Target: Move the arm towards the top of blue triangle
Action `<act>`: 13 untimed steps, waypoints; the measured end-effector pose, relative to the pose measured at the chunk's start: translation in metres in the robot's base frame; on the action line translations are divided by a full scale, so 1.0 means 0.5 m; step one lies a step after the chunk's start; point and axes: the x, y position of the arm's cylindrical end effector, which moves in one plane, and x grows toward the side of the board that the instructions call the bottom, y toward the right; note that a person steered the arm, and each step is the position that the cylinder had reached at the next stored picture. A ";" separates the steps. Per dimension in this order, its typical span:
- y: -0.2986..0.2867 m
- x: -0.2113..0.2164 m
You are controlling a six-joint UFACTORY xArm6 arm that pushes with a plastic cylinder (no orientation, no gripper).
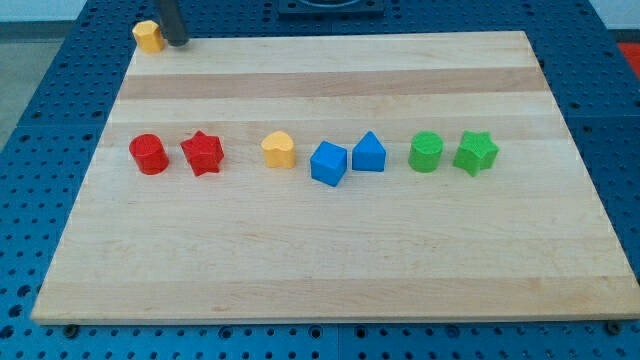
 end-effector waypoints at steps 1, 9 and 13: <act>0.098 0.024; 0.130 0.045; 0.244 0.047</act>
